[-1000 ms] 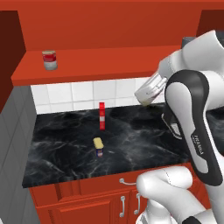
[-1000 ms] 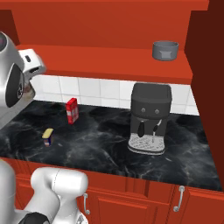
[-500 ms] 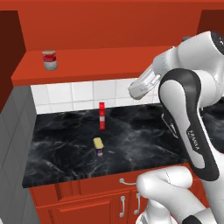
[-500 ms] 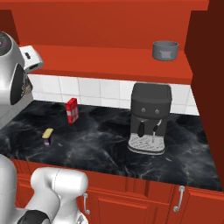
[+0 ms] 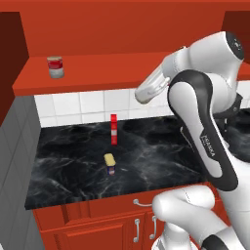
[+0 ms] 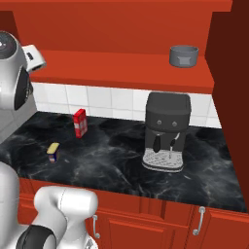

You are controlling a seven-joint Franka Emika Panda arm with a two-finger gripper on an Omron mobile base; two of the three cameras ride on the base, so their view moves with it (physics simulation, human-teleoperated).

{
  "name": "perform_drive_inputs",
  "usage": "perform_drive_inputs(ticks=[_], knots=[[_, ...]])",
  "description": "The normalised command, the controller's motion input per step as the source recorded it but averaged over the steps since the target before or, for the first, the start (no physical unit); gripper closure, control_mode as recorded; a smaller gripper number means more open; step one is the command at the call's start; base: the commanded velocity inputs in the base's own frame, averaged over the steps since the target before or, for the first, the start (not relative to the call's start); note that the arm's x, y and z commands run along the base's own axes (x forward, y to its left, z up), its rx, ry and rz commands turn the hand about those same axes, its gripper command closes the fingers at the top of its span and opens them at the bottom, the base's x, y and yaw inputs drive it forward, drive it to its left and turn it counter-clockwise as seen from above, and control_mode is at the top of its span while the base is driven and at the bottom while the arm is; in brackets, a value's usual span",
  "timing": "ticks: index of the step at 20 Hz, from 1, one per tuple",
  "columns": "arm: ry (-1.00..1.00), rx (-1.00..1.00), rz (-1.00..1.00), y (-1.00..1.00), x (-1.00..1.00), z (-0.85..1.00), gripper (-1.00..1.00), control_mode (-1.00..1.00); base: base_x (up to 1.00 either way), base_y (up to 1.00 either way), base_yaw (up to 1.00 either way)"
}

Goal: Pick the cans from the counter and place them in their designated side in the cabinet.

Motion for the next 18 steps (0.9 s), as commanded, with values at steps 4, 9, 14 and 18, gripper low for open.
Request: perform_drive_inputs(ticks=[4,9,14,18], knots=[[-0.03,0.02,0.04,0.16,0.22,0.08,1.00,-1.00,0.00,0.00,0.00],[-0.02,0.02,0.03,0.17,0.24,0.06,1.00,-1.00,0.00,0.00,0.00],[-0.01,0.01,0.03,0.14,0.24,0.01,1.00,-1.00,0.00,0.00,0.00],[-0.01,0.00,0.02,0.10,0.26,0.00,1.00,-1.00,0.00,0.00,0.00]])
